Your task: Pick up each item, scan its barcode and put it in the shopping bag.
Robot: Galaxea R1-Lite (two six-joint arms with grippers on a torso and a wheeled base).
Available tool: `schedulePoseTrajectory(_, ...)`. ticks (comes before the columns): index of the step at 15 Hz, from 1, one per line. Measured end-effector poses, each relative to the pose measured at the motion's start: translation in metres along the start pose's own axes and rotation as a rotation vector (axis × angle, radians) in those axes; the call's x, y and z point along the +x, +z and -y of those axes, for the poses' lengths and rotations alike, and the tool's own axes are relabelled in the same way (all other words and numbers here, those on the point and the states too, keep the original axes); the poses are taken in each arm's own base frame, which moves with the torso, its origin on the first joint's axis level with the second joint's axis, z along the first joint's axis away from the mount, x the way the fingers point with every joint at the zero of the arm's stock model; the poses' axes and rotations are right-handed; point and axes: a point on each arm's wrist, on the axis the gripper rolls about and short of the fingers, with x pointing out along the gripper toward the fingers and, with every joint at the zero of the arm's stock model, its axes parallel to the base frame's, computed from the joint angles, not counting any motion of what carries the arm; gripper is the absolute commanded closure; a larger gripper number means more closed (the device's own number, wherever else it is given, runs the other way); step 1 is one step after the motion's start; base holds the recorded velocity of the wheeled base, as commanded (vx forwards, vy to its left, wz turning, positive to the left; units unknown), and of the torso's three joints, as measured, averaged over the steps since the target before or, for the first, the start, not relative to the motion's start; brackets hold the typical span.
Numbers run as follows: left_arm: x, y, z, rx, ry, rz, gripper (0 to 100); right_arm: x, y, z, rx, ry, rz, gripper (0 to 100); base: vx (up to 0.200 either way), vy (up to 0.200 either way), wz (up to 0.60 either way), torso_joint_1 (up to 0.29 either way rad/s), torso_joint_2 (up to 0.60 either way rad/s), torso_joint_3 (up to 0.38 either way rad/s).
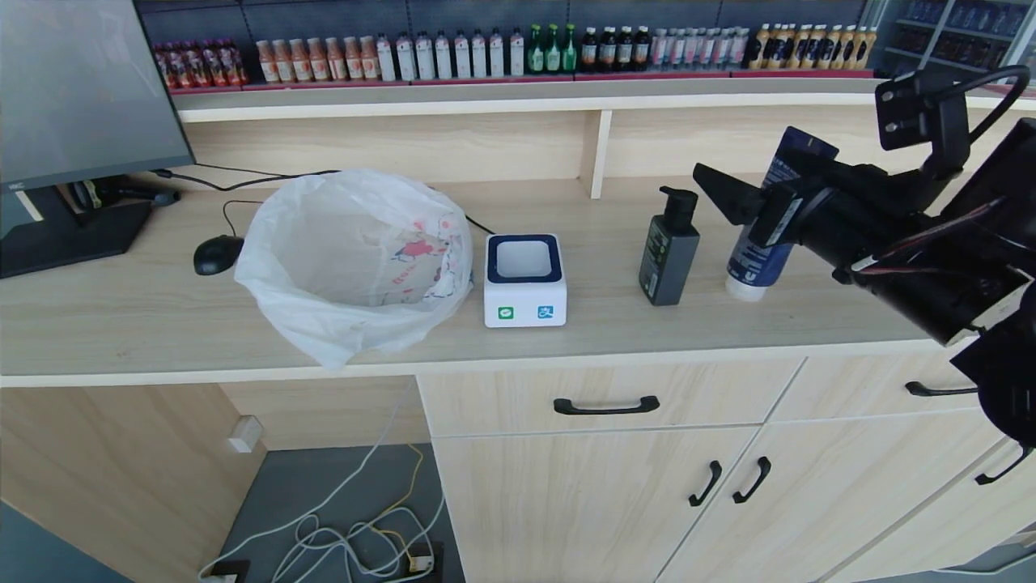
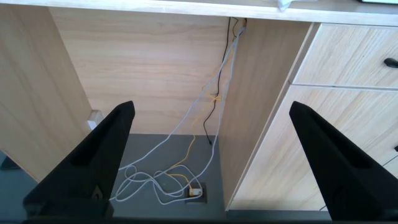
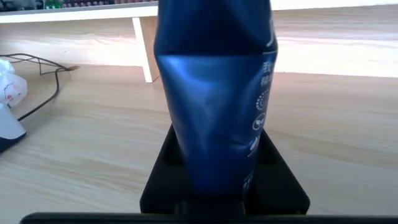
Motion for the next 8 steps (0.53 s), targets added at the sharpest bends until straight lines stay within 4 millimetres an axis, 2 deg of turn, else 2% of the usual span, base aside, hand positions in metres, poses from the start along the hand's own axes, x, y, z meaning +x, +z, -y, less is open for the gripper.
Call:
schedulePoseTrajectory(3,0.0,0.0,0.0,0.0,0.0,0.0,0,0.005,-0.012,0.0,-0.008,-0.027,0.087,0,0.0,0.0,0.0,0.0,0.0,0.0)
schedulePoseTrajectory(8,0.0,0.0,0.0,0.0,0.0,-0.001,0,0.01,-0.042,-0.003,0.021,-0.051,0.034,0,0.0,0.0,0.0,0.0,0.0,0.0)
